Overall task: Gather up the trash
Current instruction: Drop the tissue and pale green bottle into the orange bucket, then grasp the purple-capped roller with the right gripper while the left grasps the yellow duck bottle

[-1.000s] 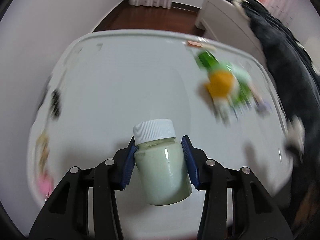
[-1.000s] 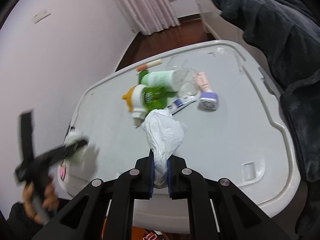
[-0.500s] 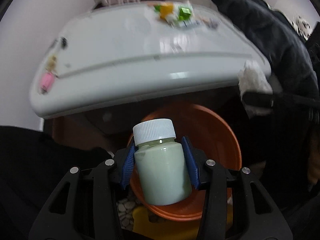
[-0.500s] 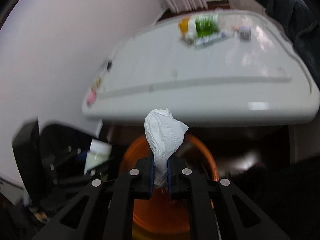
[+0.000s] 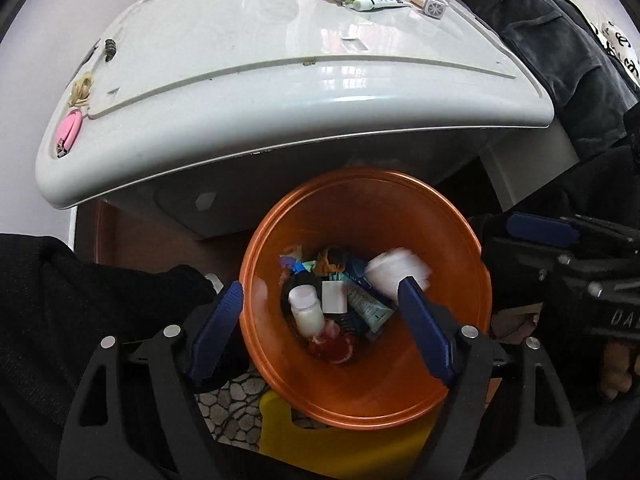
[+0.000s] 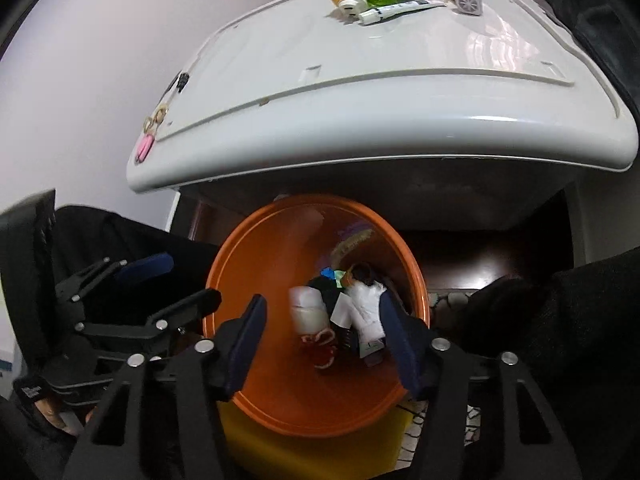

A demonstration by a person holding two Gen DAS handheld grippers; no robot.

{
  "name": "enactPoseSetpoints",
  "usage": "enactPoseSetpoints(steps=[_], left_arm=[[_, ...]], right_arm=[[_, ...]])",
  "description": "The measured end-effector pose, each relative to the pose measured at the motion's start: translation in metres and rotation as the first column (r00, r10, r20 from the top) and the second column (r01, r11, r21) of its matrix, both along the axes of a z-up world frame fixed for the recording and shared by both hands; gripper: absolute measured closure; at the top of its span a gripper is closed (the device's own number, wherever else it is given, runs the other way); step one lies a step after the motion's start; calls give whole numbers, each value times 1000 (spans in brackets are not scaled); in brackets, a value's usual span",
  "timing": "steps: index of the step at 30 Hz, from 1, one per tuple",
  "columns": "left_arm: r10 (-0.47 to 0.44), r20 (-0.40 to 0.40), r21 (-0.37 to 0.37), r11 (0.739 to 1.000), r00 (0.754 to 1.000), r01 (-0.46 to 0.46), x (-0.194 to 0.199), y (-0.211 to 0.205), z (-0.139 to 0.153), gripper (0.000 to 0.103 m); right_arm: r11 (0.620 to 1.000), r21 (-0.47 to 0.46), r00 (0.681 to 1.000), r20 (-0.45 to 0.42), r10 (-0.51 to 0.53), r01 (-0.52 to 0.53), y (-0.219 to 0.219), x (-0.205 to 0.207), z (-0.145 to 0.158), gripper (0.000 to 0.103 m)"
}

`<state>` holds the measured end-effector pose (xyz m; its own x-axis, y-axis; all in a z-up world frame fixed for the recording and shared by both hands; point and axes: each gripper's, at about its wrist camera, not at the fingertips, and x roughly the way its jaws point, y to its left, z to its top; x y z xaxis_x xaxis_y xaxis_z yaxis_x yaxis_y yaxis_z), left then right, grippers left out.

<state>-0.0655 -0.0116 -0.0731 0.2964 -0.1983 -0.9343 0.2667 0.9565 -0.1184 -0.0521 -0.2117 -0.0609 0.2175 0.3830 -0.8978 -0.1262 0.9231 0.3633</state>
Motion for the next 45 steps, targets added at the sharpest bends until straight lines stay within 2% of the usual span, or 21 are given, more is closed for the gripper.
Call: enactPoseSetpoints(steps=[2,6,9,10,12,14,17,22,23,24,27,29,32,34,38,40,43,45], left_arm=[[4,-5,0,1000,1000,-4,1,1,-1,25],[13,-3,7,1000,1000,-13,6,1,1,25],[15,24,11,1000,1000,-15,11,1,7,25],[14,38,14,1000,999,-15,13,1,10,25],[11,69,15,1000,998,-12,17,-2,16,25],[8,95,23,1000,995,-11,21,-6,18,24],[-7,108,34,999,994,3,25,-10,18,24],[-46,105,73,997,993,39,30,-16,10,24],[-50,104,78,996,993,42,31,-17,9,24],[-52,103,85,995,993,44,32,-18,8,24],[-38,111,72,997,993,30,38,-17,11,24],[-24,132,44,999,991,18,46,-18,19,24],[-4,194,4,1000,981,3,71,-23,39,24],[19,237,-23,1000,971,-14,97,-31,51,24],[25,292,-85,996,956,0,168,-63,63,24],[-3,303,-88,996,953,31,204,-84,61,24],[-57,290,-55,996,955,76,244,-105,53,24],[-90,284,-32,994,955,103,258,-112,49,24]], right_arm=[[1000,23,1000,6,-10,10,-5,6,6,49],[1000,5,997,75,-31,31,-23,32,31,52],[996,-43,984,160,-77,84,-46,72,54,52],[989,-79,975,196,-107,125,-57,97,61,52],[980,-106,964,225,-141,168,-72,130,65,54],[966,-145,953,249,-173,214,-87,176,64,54],[949,-193,947,252,-198,250,-95,225,53,54],[918,-210,930,227,-290,337,-109,274,21,54],[913,-212,928,216,-304,348,-109,279,14,60],[907,-222,927,201,-316,358,-109,283,5,69],[883,-320,930,251,-270,343,-96,288,6,71],[885,-327,932,261,-253,331,-94,285,4,71],[907,-268,932,251,-261,326,-102,271,14,71],[924,-185,925,249,-285,335,-111,256,32,71],[936,-54,912,249,-325,349,-120,228,55,71],[936,-26,905,269,-331,350,-122,216,64,71],[939,-35,902,294,-317,342,-125,210,68,70],[939,-19,903,282,-324,343,-130,210,67,70]])
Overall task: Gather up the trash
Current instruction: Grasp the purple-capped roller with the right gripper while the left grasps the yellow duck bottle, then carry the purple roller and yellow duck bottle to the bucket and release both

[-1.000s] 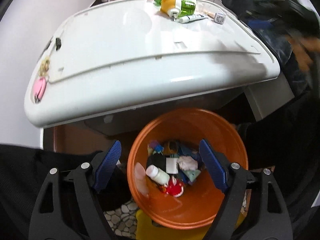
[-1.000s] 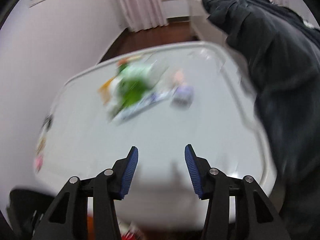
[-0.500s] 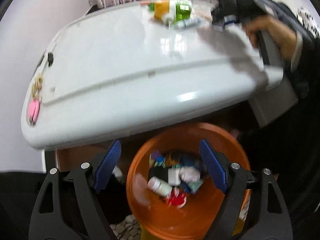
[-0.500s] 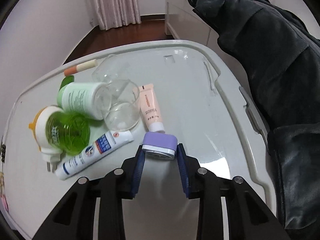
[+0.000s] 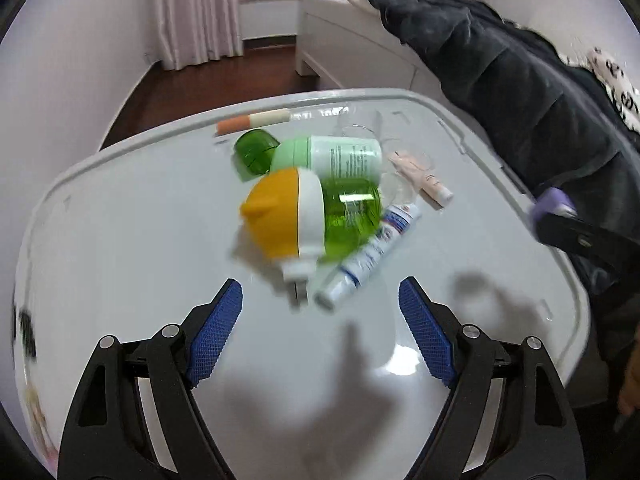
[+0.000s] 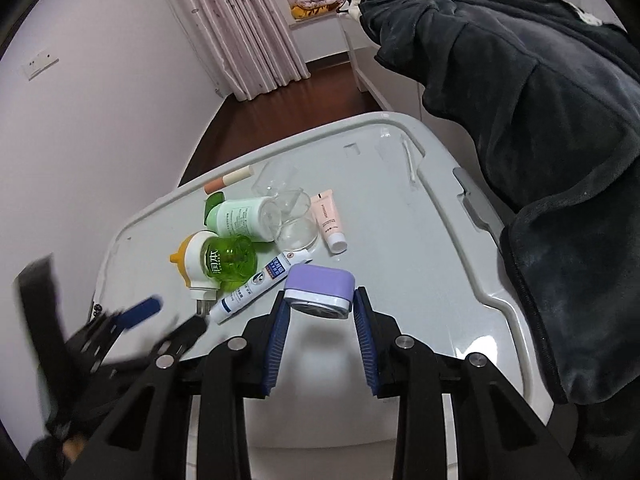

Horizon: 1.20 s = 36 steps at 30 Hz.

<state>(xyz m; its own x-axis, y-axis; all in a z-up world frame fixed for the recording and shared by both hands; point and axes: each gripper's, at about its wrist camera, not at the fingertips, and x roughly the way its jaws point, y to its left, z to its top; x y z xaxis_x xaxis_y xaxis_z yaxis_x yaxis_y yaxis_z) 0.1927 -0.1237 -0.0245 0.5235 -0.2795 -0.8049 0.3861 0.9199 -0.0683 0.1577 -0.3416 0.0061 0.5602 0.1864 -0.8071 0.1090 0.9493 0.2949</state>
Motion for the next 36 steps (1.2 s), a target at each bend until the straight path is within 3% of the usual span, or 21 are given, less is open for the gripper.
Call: enactPoseSetpoints(steps=[6,10,12,13,16,21,27,36], left_arm=[[-95,-1,93,991,996,94,31,-4,-17,24],[-137,-11,70,988,990,138,45,-7,-23,24],[-147,-26,73,986,989,149,52,-11,-29,28],[-154,-32,85,984,988,156,54,-12,-32,40],[-178,46,164,972,983,169,44,-20,-37,41],[-127,44,121,985,991,121,35,-12,-35,42],[-49,63,59,997,997,45,-6,16,-10,42],[31,140,6,999,990,-32,-129,68,52,42]], right_arm=[[998,55,1000,-6,-15,15,-11,9,-1,70],[998,56,1000,-2,-7,8,-8,15,1,70],[998,66,1000,-7,-1,2,-6,16,0,70],[998,65,1000,-7,1,-1,-4,17,0,70],[998,63,1000,-6,13,-13,1,18,1,70],[998,61,1000,-6,17,-17,4,16,2,70],[998,50,999,8,35,-35,9,10,5,70],[984,-1,980,92,176,-176,51,-48,25,70]])
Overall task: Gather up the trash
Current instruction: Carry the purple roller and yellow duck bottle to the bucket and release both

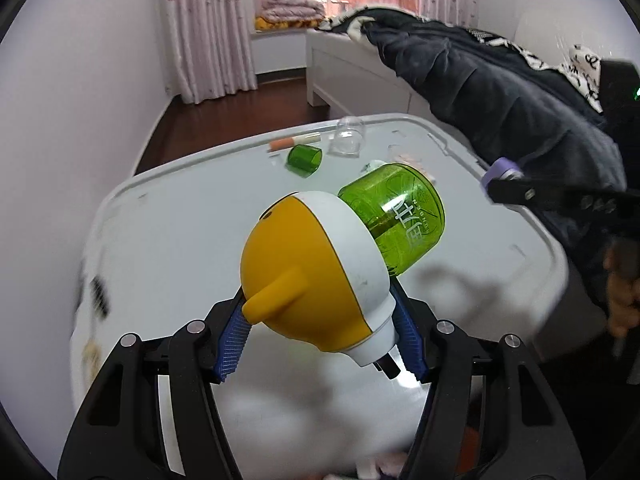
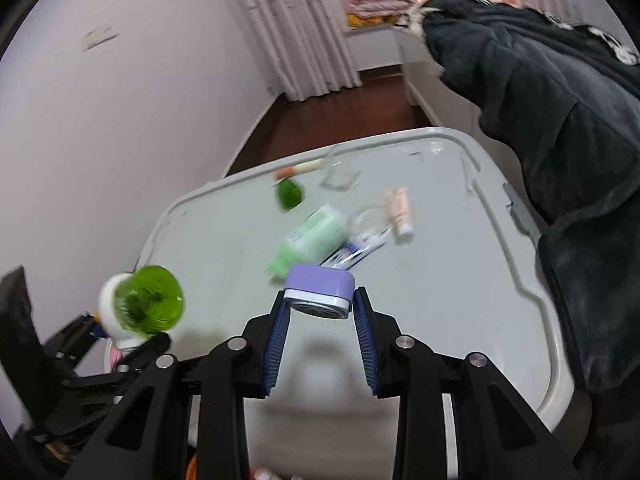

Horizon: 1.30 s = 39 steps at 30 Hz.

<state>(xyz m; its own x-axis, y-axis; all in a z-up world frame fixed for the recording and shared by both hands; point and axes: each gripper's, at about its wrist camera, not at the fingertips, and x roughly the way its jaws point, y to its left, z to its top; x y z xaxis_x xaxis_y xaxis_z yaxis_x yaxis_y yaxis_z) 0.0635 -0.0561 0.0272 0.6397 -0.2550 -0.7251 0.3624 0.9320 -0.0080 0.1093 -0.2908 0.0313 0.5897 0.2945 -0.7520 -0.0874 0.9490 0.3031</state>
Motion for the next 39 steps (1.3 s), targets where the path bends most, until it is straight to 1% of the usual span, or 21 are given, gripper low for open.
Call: enactPoseSetpoints(steps=[1,3,4,8,11,12,14,16,18,23,27,28,29,30,32,36,39], left_arm=[[21,-1,4,1000,1000,-21,-20,6,5,42],[49,-16,-3,999,999,-50,-41,13,8,42],[66,-33,-12,998,997,-66,-59,18,9,42],[106,-77,-21,994,991,-108,-108,29,0,42],[110,-124,-50,992,986,-116,-129,36,-13,42],[109,-153,-57,991,982,-119,-134,37,-21,42],[102,-200,-50,992,975,-114,-142,37,-35,42],[96,-234,-28,994,968,-105,-148,35,-47,42],[85,-265,-23,995,960,-94,-151,34,-54,42],[93,-283,-21,994,955,-103,-151,35,-58,42],[100,-324,0,994,941,-105,-148,33,-68,42],[100,-337,8,995,936,-104,-147,33,-71,41],[106,-349,27,994,931,-103,-146,32,-74,38],[110,-348,36,994,931,-104,-146,32,-74,35],[106,-332,46,994,937,-96,-147,30,-71,26],[98,-322,49,995,942,-87,-147,30,-71,24],[97,-315,20,995,944,-96,-142,36,-65,24]], right_arm=[[1000,9,1000,0,23,-23,8,-14,2,70],[998,15,998,-1,64,-64,23,-39,6,70],[996,12,996,0,89,-89,31,-55,8,70],[986,-4,986,-21,165,-165,58,-108,8,70],[975,-39,974,-61,217,-220,76,-141,0,70],[971,-48,970,-77,232,-236,81,-151,-4,70],[964,-65,963,-103,250,-257,88,-166,-12,70],[960,-83,959,-125,256,-267,91,-175,-20,70],[960,-84,956,-145,254,-268,91,-180,-28,70],[964,-79,953,-188,236,-254,85,-188,-42,70],[963,-68,945,-221,240,-260,85,-187,-52,69],[964,-65,943,-232,237,-258,84,-187,-55,67],[966,-61,942,-243,232,-253,83,-186,-57,57],[969,-59,944,-248,220,-241,81,-185,-59,52],[972,-50,946,-248,209,-228,77,-184,-60,53],[979,-26,952,-240,190,-202,69,-180,-55,53],[982,-54,964,-205,167,-182,59,-163,-41,53]])
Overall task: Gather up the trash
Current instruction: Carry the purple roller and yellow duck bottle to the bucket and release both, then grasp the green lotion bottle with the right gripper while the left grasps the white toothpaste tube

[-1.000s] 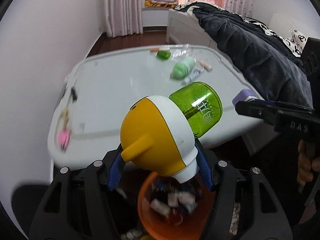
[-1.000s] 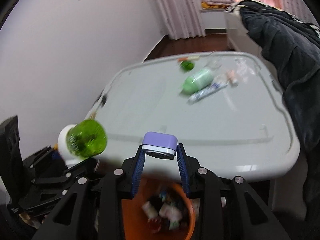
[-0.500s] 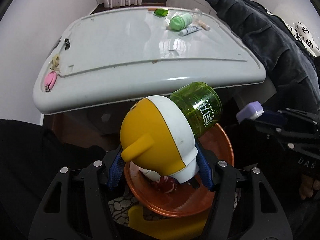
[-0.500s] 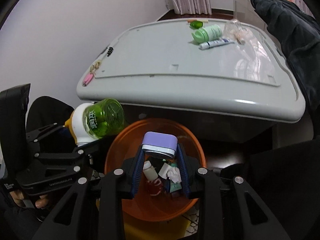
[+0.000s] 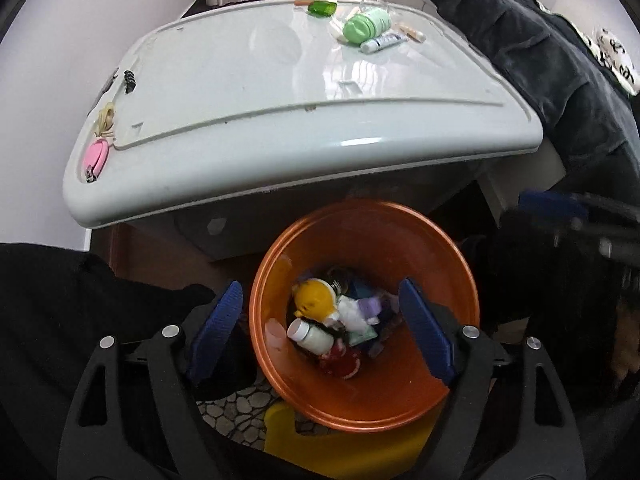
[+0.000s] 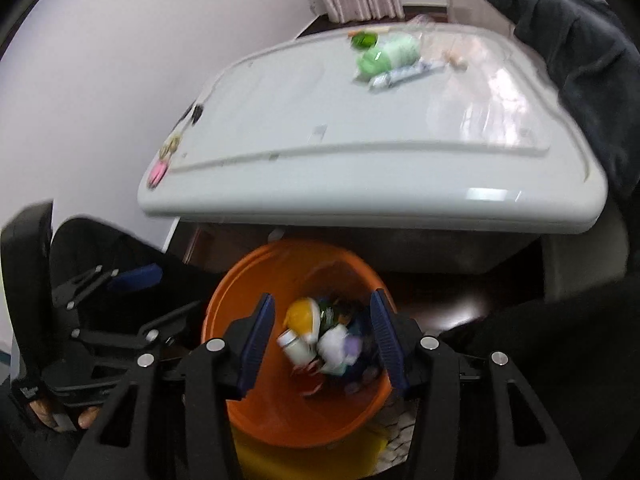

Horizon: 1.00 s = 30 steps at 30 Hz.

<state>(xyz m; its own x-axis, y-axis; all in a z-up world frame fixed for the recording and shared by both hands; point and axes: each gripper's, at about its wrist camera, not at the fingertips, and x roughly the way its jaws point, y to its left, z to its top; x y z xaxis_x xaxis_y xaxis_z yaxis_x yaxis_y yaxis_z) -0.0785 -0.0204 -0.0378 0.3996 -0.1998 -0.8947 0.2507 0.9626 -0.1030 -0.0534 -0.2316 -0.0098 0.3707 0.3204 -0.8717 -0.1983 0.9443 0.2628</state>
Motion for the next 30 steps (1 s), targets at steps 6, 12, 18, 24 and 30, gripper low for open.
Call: enactPoseSetpoints(steps=[6,12,18,24,30], left_arm=[[21,93,13,1000,995,-22,31,4,14,24],[85,84,-63,995,993,-80,60,12,10,24],[98,80,-66,994,992,-92,61,23,2,24],[103,66,-113,989,992,-95,65,29,0,24],[105,66,-114,989,992,-97,65,30,-1,24]], right_arm=[[995,40,995,41,-94,93,-15,90,29,52],[952,140,961,-93,-260,271,-22,231,14,52],[913,102,901,-234,-364,395,-15,305,-21,47],[918,-21,887,-250,-388,396,9,343,-44,47],[942,-202,948,-119,-296,269,50,332,-50,56]])
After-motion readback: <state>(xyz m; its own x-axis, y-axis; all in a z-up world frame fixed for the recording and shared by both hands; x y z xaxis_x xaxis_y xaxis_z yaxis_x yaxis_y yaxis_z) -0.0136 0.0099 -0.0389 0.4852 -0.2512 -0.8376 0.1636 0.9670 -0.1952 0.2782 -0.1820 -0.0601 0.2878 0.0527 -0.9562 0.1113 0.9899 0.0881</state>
